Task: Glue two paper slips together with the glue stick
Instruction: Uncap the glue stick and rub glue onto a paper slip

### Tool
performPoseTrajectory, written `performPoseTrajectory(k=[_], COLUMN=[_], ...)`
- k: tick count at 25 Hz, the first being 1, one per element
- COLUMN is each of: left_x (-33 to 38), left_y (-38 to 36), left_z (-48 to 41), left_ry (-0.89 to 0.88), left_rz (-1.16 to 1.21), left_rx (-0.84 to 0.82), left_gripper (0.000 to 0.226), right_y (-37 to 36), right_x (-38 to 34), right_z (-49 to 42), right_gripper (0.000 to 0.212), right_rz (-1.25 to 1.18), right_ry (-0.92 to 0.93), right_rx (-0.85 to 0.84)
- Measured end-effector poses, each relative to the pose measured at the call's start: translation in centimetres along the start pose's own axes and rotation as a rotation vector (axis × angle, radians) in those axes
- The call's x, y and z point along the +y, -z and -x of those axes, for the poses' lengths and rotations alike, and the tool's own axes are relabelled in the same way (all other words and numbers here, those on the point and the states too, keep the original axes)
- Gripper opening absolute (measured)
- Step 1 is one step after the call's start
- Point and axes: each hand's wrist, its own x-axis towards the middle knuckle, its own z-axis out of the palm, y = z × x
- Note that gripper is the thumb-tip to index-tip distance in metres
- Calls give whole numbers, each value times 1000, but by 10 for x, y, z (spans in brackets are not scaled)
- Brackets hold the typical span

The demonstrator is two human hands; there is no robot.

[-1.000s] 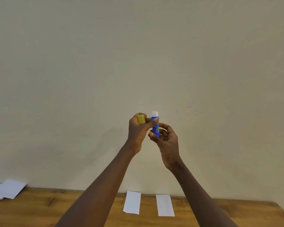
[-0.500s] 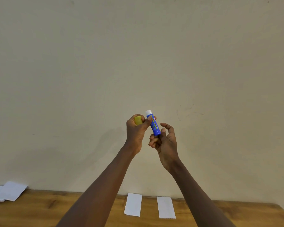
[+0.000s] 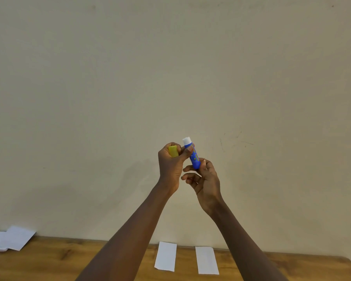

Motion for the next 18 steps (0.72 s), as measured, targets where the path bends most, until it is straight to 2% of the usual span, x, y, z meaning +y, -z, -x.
performPoseTrajectory(k=[5, 7, 9, 11, 15, 16, 18], left_x=[-4, -5, -4, -3, -5, -4, -3], left_y=[1, -3, -5, -4, 0, 0, 0], left_z=[0, 0, 0, -2, -4, -4, -5], left_ry=[5, -19, -34, -37, -19, -8, 18], left_rz=[78, 65, 47, 22, -25, -17, 18], left_rx=[35, 22, 12, 18, 42, 39, 29], left_gripper=[42, 42, 43, 42, 41, 42, 43], right_y=[-1, -3, -4, -3, -5, -6, -8], right_x=[0, 1, -2, -6, -6, -5, -3], right_z=[-4, -4, -4, -3, -4, -4, -2], right_gripper=[16, 28, 41, 44, 14, 15, 35], right_rz=[235, 239, 118, 29, 153, 194, 215], right_ry=[149, 81, -82, -141, 29, 36, -33], right_rx=[115, 132, 130, 112, 103, 107, 87])
